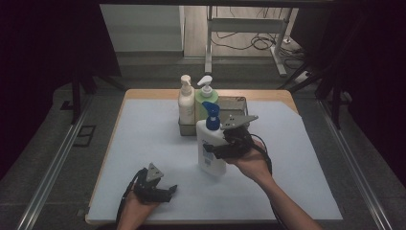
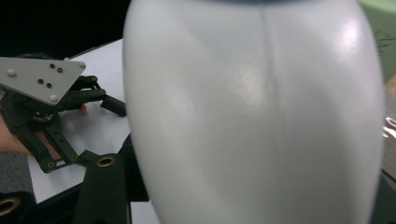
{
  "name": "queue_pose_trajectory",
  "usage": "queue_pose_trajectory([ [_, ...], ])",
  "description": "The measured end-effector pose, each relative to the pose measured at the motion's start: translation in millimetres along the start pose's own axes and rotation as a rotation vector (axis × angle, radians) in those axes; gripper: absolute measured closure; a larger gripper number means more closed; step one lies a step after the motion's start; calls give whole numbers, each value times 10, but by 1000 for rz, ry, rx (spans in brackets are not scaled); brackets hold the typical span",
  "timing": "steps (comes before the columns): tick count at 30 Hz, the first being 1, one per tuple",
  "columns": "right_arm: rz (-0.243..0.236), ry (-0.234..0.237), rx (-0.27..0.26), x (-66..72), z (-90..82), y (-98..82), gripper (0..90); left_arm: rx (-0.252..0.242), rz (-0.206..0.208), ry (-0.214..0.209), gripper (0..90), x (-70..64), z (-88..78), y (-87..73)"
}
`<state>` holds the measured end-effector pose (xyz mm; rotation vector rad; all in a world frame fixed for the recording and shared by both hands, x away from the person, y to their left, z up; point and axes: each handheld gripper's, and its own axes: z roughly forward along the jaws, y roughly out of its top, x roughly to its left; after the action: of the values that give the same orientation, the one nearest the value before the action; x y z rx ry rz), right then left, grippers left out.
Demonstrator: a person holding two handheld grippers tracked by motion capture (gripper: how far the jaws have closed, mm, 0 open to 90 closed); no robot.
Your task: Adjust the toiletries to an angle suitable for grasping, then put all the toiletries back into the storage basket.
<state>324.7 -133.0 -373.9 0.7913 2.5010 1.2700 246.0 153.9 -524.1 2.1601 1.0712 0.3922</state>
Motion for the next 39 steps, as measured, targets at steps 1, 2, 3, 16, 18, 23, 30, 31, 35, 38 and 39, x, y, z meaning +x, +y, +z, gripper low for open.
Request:
queue_pose_trajectory([
  [1,1,-2,1,-13,-18,10,399,0,0,0,130,0,0,0],
  [2,-1,-5,-1,-28,-35,18,399,0,1,0,131,0,0,0],
  [3,3,-9,-2,-41,-55,27,399,0,1,0,131,0,0,0],
  [16,30,-64,-10,-256,-257,107,400,0,-1,-1,132,1,-1,0],
  [18,33,-72,-12,-282,-280,120,400,0,0,0,132,1,-1,0],
  [23,44,-92,-18,-343,-342,155,400,0,0,0,132,1,-1,0],
  [30,57,-126,-21,-448,-421,201,400,0,0,0,132,1,-1,0],
  [31,60,-132,-24,-464,-431,207,400,0,-1,0,132,1,-1,0],
  [35,69,-151,-23,-528,-475,241,401,0,-1,-1,132,0,-1,0],
  [38,73,-167,-26,-572,-504,272,401,0,-4,0,132,-1,-1,-1],
  [39,72,-171,-26,-587,-513,284,401,0,-4,0,132,-1,-1,-1],
])
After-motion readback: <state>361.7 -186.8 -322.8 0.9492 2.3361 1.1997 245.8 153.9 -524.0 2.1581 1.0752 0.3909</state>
